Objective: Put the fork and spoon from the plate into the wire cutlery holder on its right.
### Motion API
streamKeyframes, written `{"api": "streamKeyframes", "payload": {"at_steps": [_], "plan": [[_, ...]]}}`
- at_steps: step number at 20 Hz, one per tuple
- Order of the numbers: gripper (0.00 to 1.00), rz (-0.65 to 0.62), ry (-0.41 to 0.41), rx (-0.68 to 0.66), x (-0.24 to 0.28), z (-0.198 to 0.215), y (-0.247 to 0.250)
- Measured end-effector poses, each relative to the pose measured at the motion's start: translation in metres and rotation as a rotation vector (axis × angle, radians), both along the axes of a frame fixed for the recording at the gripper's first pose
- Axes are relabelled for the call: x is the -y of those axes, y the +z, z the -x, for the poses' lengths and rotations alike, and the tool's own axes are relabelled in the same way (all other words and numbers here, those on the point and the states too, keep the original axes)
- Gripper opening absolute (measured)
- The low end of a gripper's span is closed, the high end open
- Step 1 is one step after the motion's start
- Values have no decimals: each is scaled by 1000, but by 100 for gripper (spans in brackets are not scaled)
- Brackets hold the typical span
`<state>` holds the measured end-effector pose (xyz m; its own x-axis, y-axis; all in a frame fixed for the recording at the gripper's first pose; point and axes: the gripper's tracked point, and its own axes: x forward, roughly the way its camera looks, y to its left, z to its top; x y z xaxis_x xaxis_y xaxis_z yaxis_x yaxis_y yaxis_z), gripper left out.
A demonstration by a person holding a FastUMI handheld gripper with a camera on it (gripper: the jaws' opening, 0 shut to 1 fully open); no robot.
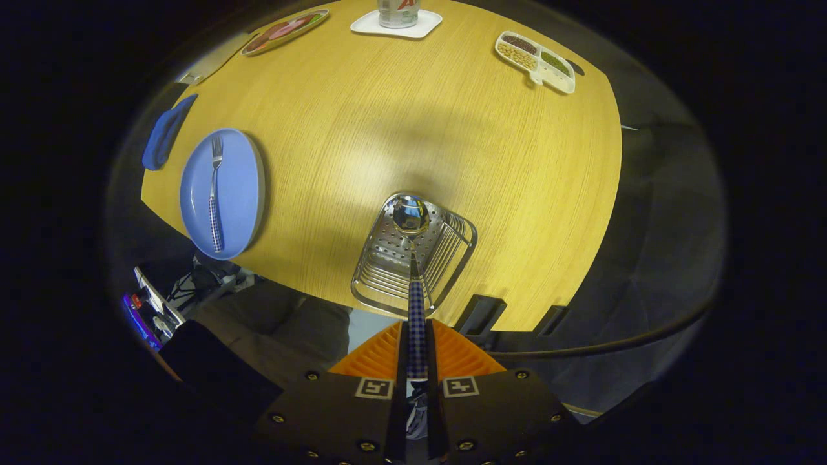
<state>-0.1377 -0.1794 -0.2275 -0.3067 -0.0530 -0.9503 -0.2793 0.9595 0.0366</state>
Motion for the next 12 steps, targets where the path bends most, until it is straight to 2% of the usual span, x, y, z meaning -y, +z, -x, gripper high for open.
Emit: {"api": "streamKeyframes", "payload": {"at_steps": [4,5,6,8,10,11,12], "plan": [[16,-4,-25,50,3,0,6],[40,-4,-34,71,5,-2,9],[49,-1,-47,93,6,0,14],[52,5,-80,140,11,3,24],[76,17,-114,220,13,8,36],[98,29,-124,273,14,8,42],[98,46,-134,326,16,10,47]]}}
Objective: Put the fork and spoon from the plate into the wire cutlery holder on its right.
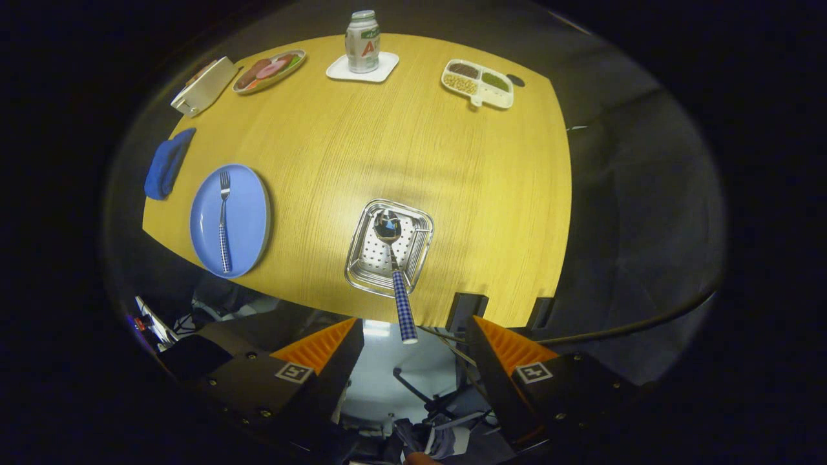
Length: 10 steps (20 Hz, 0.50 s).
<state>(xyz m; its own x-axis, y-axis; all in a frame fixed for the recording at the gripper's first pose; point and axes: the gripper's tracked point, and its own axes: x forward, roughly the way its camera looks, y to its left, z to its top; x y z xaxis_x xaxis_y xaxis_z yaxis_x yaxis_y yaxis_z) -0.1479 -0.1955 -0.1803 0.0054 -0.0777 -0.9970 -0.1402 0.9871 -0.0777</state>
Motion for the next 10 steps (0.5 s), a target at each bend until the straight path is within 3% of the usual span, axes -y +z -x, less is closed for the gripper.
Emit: {"api": "streamKeyframes", "payload": {"at_steps": [4,10], "plan": [[98,33,-52,165,-14,15,14],[98,3,-103,274,-60,25,31]]}}
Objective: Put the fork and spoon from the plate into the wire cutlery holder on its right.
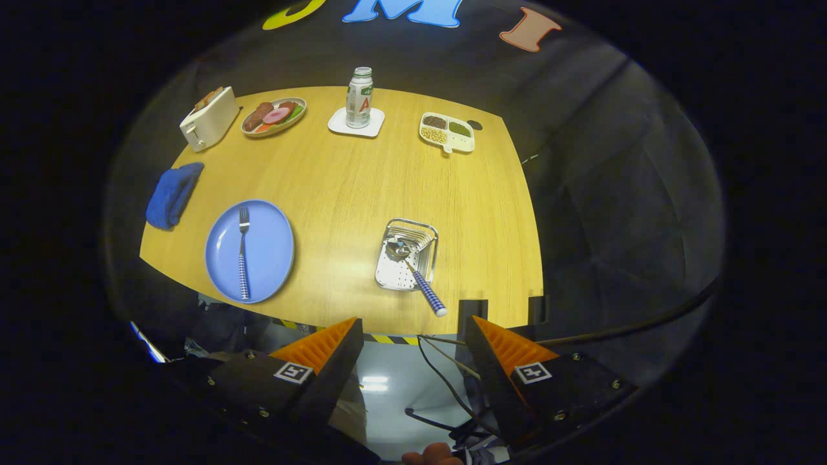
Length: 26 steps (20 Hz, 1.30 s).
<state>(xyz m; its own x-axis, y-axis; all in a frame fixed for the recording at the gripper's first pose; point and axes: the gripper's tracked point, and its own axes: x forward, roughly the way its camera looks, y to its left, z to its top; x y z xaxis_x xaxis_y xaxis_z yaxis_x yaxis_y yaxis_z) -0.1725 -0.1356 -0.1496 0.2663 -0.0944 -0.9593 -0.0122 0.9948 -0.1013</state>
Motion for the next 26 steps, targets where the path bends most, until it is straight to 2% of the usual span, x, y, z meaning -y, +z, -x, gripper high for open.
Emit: {"api": "streamKeyframes", "payload": {"at_steps": [3,8,12,17,26], "plan": [[98,-19,-2,46,-28,-7,5],[98,-98,52,97,-82,-21,-5],[98,-147,164,43,-126,-18,-23],[98,-165,256,44,-164,-29,-37],[98,-234,299,-27,-221,-26,-95]]}}
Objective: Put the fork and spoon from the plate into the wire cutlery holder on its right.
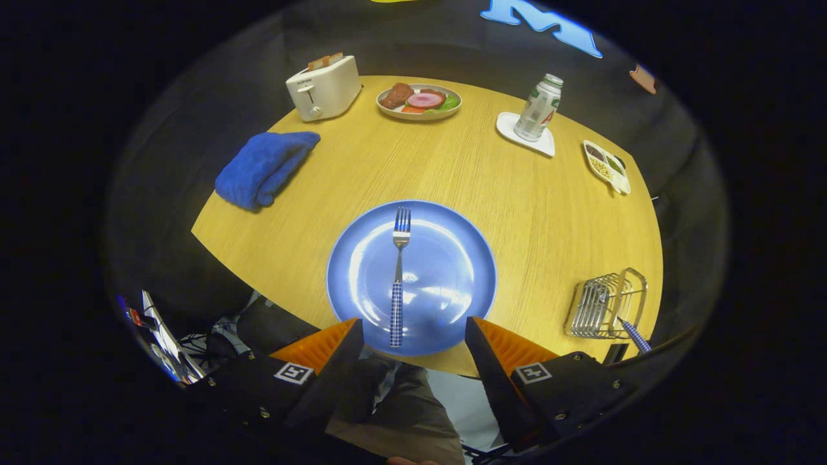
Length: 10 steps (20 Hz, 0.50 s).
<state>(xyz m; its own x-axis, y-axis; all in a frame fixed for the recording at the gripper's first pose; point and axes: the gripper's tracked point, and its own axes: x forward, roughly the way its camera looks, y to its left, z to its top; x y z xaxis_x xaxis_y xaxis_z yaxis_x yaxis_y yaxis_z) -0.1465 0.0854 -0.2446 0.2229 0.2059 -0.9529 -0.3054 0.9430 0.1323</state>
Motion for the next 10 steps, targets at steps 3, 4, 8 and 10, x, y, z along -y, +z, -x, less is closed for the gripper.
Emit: {"api": "streamKeyframes", "payload": {"at_steps": [3,4,8,10], "plan": [[98,-2,-1,-22,-8,4,-9],[98,1,-3,-22,-9,2,-11],[97,5,-15,-49,-12,5,-22],[92,3,-19,-74,-15,7,-31]]}}
